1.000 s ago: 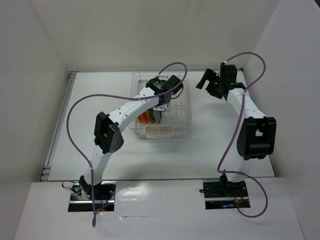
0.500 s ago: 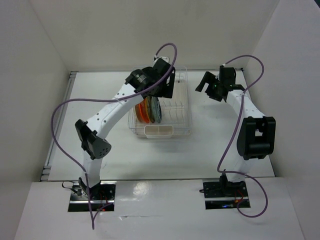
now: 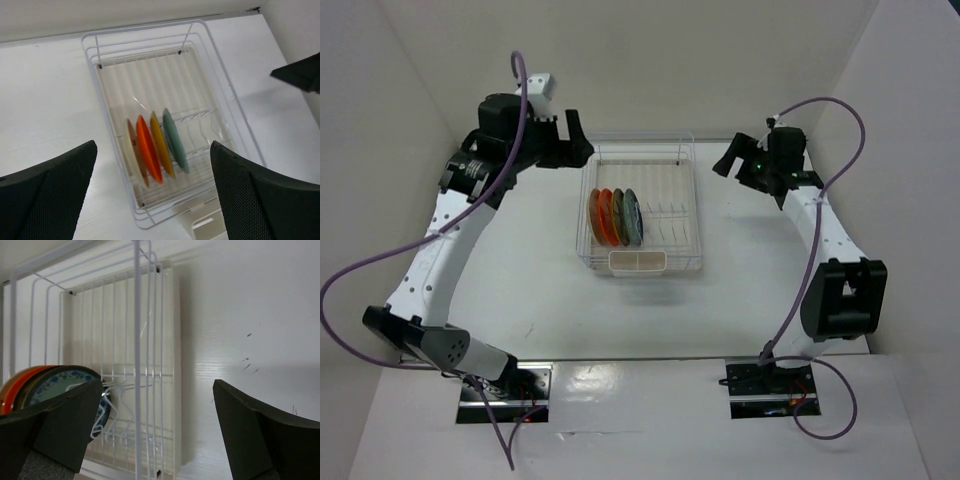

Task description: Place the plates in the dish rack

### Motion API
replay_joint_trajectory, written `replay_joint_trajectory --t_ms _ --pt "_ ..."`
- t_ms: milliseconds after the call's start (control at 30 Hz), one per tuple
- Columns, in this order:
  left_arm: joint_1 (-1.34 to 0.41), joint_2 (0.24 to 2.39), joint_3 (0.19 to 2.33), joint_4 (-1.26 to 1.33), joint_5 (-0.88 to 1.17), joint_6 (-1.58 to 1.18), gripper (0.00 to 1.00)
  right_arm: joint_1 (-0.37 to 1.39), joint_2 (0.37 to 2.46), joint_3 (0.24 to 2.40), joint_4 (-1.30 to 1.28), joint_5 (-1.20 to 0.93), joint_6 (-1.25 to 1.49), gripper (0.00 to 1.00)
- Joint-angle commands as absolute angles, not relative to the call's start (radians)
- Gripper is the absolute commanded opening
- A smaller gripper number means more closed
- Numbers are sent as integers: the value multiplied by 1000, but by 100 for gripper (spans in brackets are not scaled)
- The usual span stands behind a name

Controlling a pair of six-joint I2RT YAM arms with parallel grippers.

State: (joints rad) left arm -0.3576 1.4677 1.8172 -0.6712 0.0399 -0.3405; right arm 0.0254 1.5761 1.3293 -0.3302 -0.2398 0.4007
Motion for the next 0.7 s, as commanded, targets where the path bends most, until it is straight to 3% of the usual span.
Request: replay_joint_trajectory --t_ms 0,367,667 --pt "-327 1416 1720 -611 186 -236 100 37 1462 1319 -281 -255 364 100" --pt "-137 1332 1503 -568 383 -225 100 37 1365 1263 -339 -255 345 100" --pt "-126 1298 1437 -548 341 -225 100 37 1316 1241 -351 -264 345 100"
